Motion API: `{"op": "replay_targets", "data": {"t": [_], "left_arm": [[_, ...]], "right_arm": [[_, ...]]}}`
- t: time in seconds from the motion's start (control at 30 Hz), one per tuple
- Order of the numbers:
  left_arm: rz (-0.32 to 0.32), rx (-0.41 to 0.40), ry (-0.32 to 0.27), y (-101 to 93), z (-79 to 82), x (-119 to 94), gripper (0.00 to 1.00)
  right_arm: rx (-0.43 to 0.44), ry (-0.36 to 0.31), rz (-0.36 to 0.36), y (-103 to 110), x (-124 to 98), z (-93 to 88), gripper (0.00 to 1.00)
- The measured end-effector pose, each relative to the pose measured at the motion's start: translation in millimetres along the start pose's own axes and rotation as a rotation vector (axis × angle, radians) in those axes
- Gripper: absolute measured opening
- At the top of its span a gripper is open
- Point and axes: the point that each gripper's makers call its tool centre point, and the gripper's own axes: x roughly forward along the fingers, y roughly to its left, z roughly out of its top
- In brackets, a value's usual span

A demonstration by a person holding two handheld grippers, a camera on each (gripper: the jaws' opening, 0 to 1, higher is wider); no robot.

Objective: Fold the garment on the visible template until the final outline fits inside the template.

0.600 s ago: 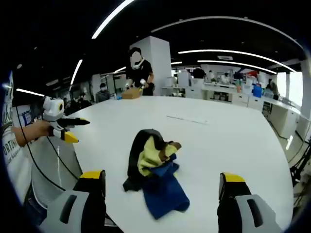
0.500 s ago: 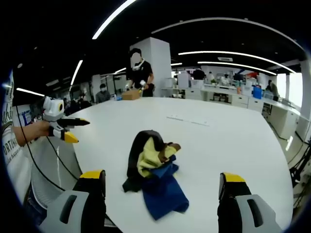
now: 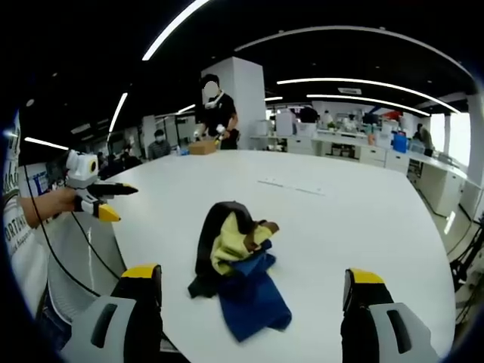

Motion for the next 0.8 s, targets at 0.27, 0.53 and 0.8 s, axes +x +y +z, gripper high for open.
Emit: {"op": "replay_targets", "data": {"t": [0.27, 0.53, 0.8], "left_arm": [[0.005, -0.002, 0.005, 1.5, -0.5, -0.3, 0.98], [-0.002, 0.001, 0.003, 0.8, 1.0, 1.4, 0.97], [-0.007, 0.017, 0.0, -0.1, 5.1, 2.5, 0.94]], "right_arm": [[0.0, 0.014, 0.008, 2.4, 0.8, -2.5, 0.99], [0.005, -0.005, 0.008, 2.9, 1.8, 0.5, 0.99], [0.016, -0.012, 0.003, 0.9, 4.0, 0.6, 0.95]]}}
